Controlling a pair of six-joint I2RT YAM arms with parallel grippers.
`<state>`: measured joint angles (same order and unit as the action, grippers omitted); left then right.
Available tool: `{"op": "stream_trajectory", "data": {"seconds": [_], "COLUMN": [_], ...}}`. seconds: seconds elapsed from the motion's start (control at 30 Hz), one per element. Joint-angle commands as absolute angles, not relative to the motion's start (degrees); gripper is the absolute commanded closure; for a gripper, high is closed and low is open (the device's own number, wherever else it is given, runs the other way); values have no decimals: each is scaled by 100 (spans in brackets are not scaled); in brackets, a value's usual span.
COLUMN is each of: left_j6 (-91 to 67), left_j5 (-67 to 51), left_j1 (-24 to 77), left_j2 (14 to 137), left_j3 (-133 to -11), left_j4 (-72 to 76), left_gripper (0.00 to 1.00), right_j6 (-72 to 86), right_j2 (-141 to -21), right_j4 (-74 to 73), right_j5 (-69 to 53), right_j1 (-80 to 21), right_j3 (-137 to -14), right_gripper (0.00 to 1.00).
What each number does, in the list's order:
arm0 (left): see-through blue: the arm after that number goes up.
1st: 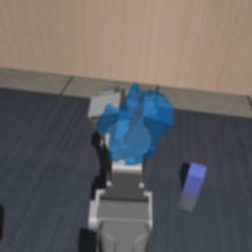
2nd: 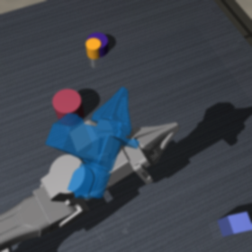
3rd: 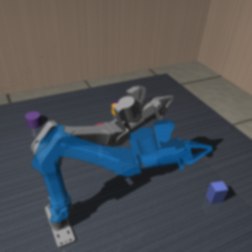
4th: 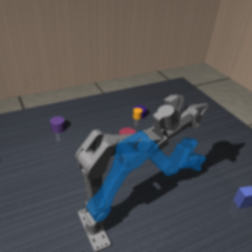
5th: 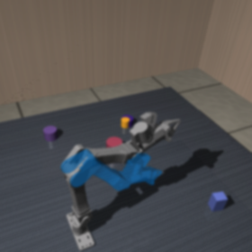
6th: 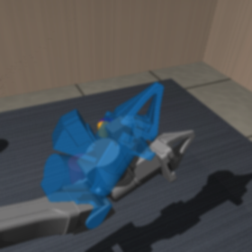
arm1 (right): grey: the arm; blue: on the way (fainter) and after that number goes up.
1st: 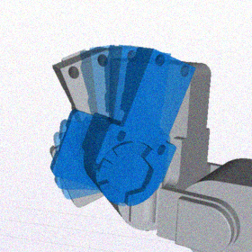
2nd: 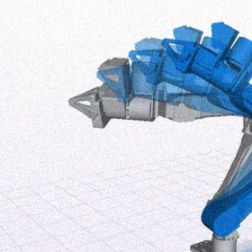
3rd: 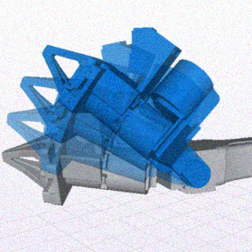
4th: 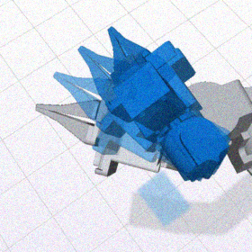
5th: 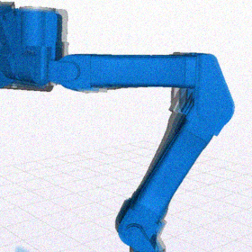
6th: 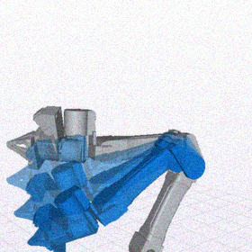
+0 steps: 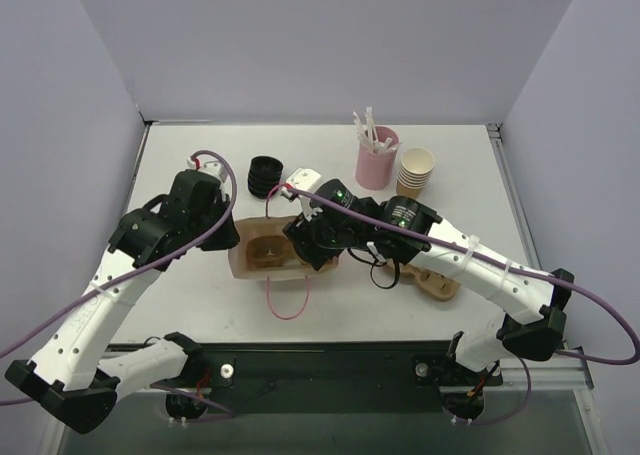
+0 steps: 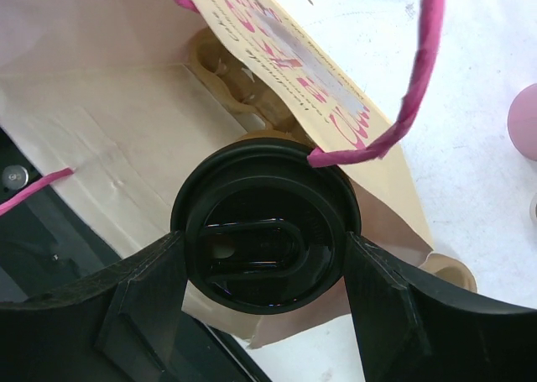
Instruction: Pack the takeout coffee
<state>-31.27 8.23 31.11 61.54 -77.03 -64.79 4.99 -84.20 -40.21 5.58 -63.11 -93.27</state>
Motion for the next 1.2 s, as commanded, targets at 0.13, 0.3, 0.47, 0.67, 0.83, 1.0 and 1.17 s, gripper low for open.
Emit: {"op": "stream_trajectory", "data": {"seconds": [0.13,0.3,0.47,0.67,0.83,1.0,1.17], "left_j6": [-2567,-2118,-2048,-2083,-2275,-2513,-2549], "left_j5": [1,-404,-386,-202,-325,-395,-422], "left_j1": [3085,3094,3085,3094,3085,3102,3094], "left_j2": [5713,5897,5959,5582,5300,5072,5045], "left_j3": [-7041,-6943,-6794,-6566,-6522,-6337,-6407], "left_j4": [-4854,-3974,-3867,-4315,-4868,-5080,-5291], "left_gripper": [95,96,94,59,54,54,53], "right_j6": [133,-456,-483,-334,-378,-439,-466], "right_j2": [-7903,-7594,-7629,-7708,-7734,-7813,-7945], "right_j4": [-3211,-2734,-2725,-2716,-2681,-2567,-2540], "right_j5": [862,1028,1116,1327,1231,1142,1099], "right_j1": [-6504,-6592,-6636,-6680,-6706,-6706,-6706], "right_j3": [-8395,-7779,-7647,-7418,-7348,-7347,-7374], "right_gripper": [51,51,51,52,52,52,52]}}
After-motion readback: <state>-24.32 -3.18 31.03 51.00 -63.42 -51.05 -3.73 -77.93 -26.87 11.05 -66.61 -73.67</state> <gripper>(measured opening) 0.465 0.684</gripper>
